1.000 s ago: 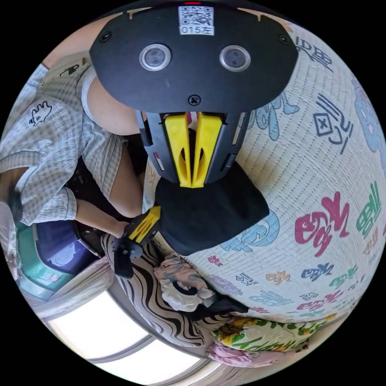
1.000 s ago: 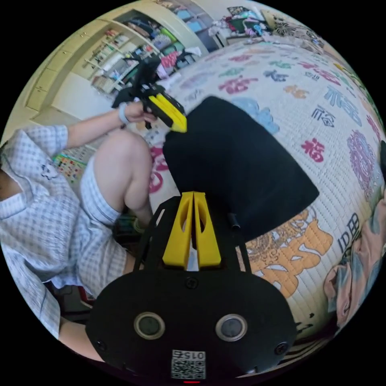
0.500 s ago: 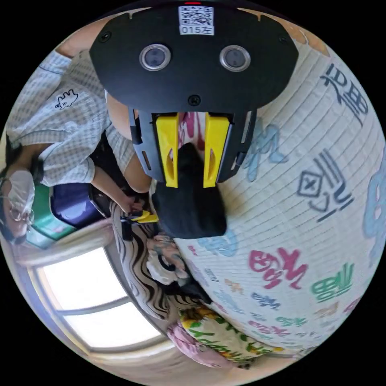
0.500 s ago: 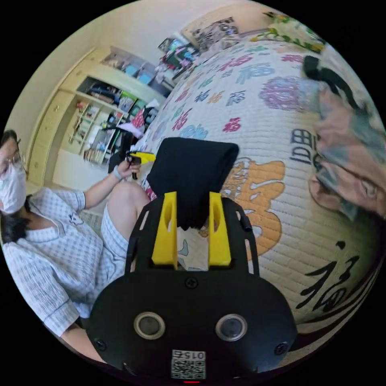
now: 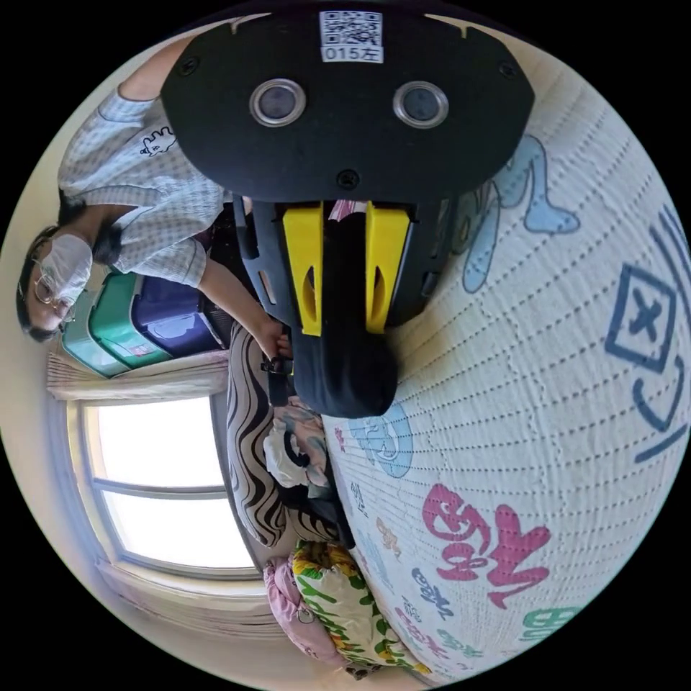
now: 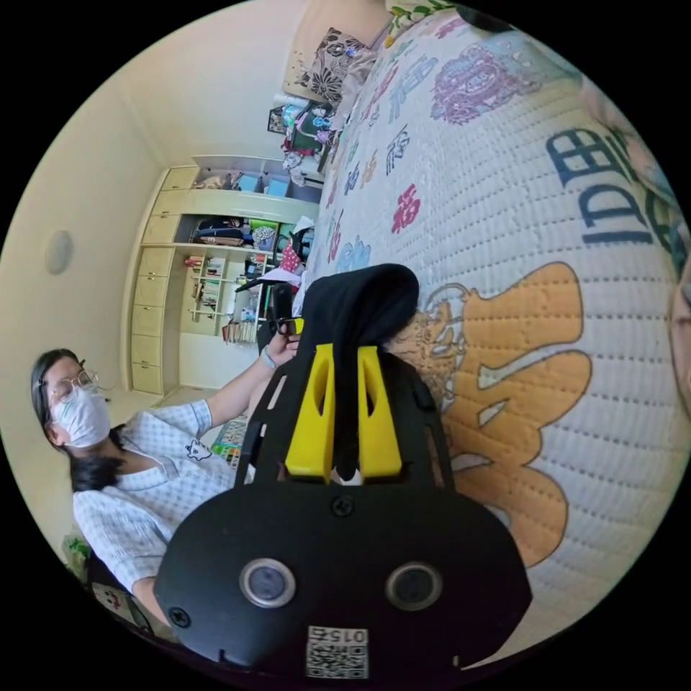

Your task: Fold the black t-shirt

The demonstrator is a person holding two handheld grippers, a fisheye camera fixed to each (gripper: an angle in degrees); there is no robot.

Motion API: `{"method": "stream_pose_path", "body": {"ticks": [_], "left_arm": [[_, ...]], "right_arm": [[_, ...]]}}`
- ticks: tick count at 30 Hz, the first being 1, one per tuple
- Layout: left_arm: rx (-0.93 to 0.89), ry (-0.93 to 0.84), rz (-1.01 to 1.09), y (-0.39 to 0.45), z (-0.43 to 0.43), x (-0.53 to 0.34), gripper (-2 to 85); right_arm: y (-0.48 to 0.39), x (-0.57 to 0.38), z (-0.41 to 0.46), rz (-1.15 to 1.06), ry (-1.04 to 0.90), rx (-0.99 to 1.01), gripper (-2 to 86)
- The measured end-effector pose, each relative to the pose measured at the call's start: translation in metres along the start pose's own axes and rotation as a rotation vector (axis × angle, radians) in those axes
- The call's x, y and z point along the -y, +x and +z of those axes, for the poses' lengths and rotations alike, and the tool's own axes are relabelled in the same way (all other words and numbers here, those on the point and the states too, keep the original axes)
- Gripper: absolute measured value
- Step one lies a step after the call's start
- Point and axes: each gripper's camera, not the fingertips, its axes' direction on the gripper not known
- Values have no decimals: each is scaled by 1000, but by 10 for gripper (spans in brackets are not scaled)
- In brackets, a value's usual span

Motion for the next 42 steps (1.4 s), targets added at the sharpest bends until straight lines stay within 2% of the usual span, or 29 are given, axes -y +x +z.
{"method": "stream_pose_path", "body": {"ticks": [6, 10, 15, 20, 23, 25, 27, 29, 31, 34, 38, 42], "left_arm": [[27, 54, 90, 95, -56, -6, 74], [53, 160, 117, 154, -148, -42, 72], [158, 356, 64, 216, -288, -105, 70], [361, 551, -88, 292, -428, -167, 69], [523, 624, -191, 327, -474, -186, 69], [638, 627, -283, 333, -485, -187, 70], [761, 576, -423, 320, -481, -182, 70], [942, 423, -608, 290, -455, -167, 70], [1035, 375, -641, 281, -428, -154, 71], [1112, 494, -586, 301, -397, -140, 75], [1126, 641, -486, 353, -356, -125, 79], [1259, 651, -286, 421, -293, -79, 98]], "right_arm": [[-31, 19, 33, -127, -52, -80, 52], [-60, 45, 92, -226, -129, -38, 51], [-99, 100, 235, -314, -270, 126, 52], [-135, 145, 381, -372, -406, 234, 51], [-150, 161, 462, -376, -445, 253, 52], [-148, 168, 508, -337, -475, 211, 52], [-133, 170, 560, -270, -532, 40, 37], [-119, 167, 580, -262, -543, -110, 16], [-105, 163, 585, -295, -545, -100, 4], [-74, 161, 577, -291, -540, -49, -4], [-32, 153, 551, -251, -425, -14, -6], [13, 127, 532, -146, -241, 98, -6]]}}
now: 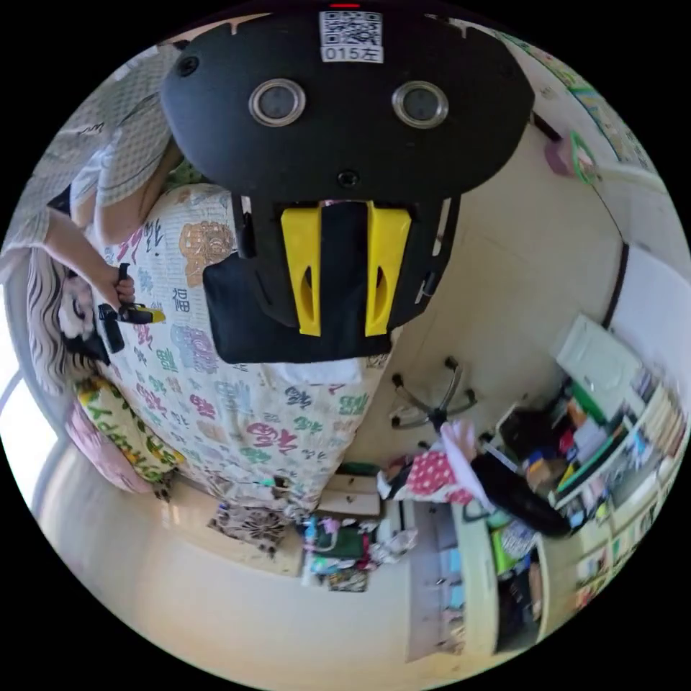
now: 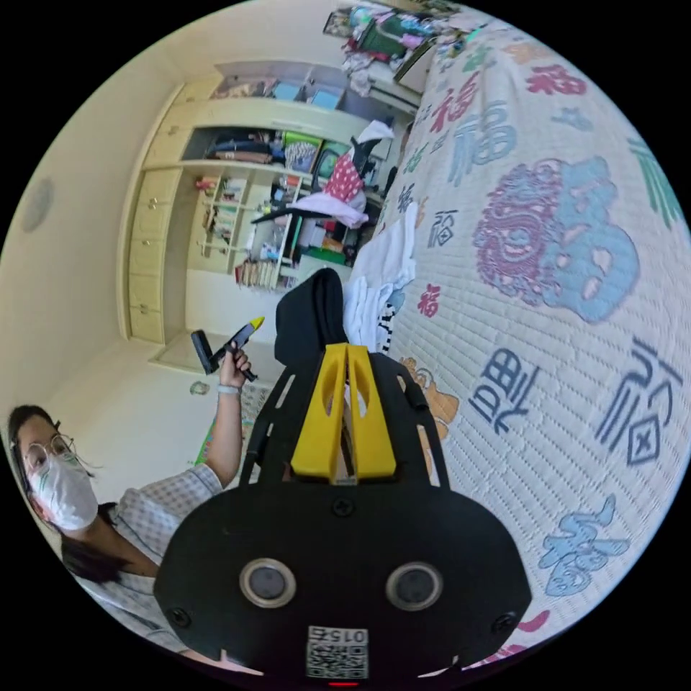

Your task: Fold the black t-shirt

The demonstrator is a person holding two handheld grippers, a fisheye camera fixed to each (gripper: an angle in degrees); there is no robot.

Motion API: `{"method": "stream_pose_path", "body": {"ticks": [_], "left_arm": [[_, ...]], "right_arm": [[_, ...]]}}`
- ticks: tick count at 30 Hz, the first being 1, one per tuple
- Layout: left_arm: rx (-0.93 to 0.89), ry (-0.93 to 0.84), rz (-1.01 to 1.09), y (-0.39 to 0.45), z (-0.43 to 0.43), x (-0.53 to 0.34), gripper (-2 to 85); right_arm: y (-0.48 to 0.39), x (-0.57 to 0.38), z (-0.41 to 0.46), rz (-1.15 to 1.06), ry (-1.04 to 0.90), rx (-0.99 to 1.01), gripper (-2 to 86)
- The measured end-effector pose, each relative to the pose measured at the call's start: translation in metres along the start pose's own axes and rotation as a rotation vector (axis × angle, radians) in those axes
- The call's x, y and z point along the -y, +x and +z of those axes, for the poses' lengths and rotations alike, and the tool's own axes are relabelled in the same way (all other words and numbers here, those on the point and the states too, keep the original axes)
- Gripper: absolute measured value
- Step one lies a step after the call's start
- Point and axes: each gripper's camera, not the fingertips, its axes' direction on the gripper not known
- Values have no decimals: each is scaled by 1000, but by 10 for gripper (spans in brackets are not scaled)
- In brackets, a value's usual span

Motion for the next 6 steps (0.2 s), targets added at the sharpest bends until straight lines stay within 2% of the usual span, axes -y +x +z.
{"method": "stream_pose_path", "body": {"ticks": [3, 5, 6], "left_arm": [[-41, 29, 240, 122, 7, 20, 108], [-67, -60, 396, 224, 51, 39, 110], [-56, -91, 419, 248, 67, 43, 110]], "right_arm": [[17, -27, 7, 21, 116, -4, -6], [22, -40, 17, 7, 147, -48, -6], [24, -49, 26, -12, 150, -84, -6]]}}
